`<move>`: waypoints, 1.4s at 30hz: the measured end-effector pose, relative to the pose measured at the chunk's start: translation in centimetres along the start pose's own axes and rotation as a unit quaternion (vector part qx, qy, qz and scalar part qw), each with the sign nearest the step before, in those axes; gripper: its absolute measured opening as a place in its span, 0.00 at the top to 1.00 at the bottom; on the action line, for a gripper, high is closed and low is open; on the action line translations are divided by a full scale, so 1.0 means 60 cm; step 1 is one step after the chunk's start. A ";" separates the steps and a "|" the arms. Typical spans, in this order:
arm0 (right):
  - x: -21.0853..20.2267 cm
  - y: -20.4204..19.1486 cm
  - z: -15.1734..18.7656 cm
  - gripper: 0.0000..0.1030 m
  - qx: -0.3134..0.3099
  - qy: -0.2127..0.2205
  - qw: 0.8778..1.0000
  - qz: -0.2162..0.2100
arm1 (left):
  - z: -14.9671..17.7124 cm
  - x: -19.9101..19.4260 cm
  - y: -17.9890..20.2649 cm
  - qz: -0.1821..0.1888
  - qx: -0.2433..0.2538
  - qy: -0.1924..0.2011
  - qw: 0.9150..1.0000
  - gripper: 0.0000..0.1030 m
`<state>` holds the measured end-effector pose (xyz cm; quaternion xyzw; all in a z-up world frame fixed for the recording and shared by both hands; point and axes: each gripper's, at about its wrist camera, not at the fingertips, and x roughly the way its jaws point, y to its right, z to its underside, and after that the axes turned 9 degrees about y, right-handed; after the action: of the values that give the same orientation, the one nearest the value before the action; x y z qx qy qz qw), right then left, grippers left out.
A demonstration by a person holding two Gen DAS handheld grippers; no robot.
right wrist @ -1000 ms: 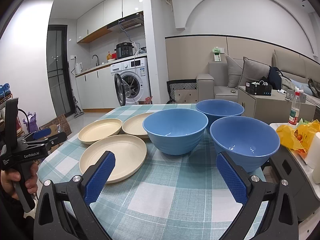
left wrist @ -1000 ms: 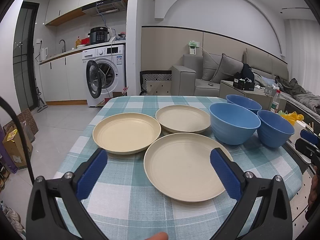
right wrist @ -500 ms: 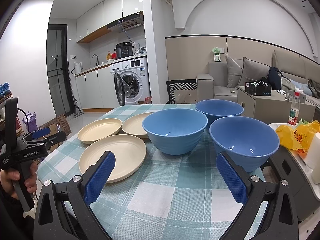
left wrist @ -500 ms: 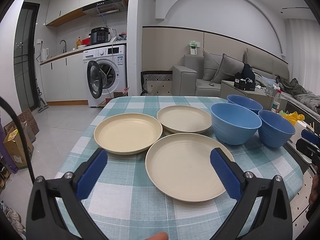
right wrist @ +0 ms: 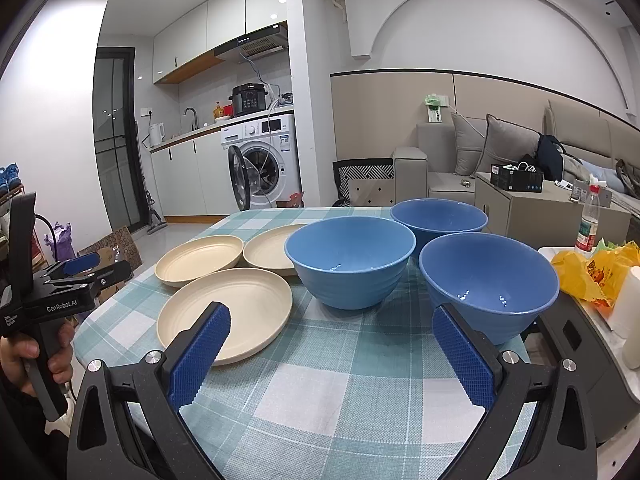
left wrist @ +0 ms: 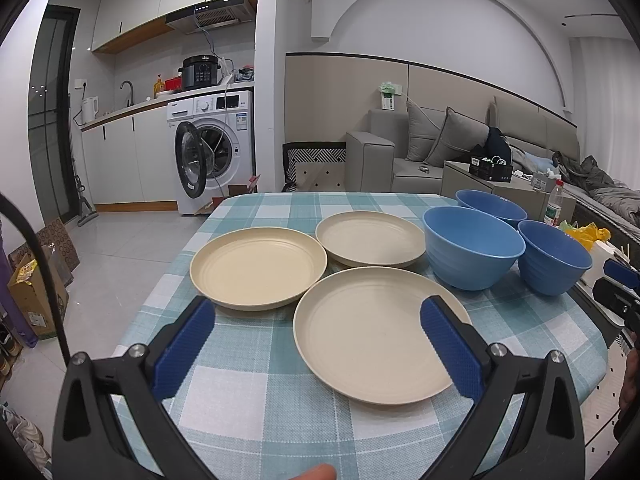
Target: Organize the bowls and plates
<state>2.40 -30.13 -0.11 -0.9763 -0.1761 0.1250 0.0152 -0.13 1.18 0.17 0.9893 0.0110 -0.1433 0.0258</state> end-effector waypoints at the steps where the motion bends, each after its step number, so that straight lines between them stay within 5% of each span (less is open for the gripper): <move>1: 0.000 -0.001 0.000 0.00 0.000 0.000 1.000 0.001 | 0.000 0.000 -0.001 0.001 0.000 0.000 1.000 0.00; 42: 0.026 -0.016 -0.027 0.00 -0.024 -0.016 1.000 -0.005 | -0.008 0.009 -0.011 -0.012 0.012 0.007 1.000 0.00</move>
<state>3.91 -28.66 1.15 -0.9734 -0.1843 0.1359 -0.0101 0.49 1.84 0.44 0.9903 0.0211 -0.1370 0.0117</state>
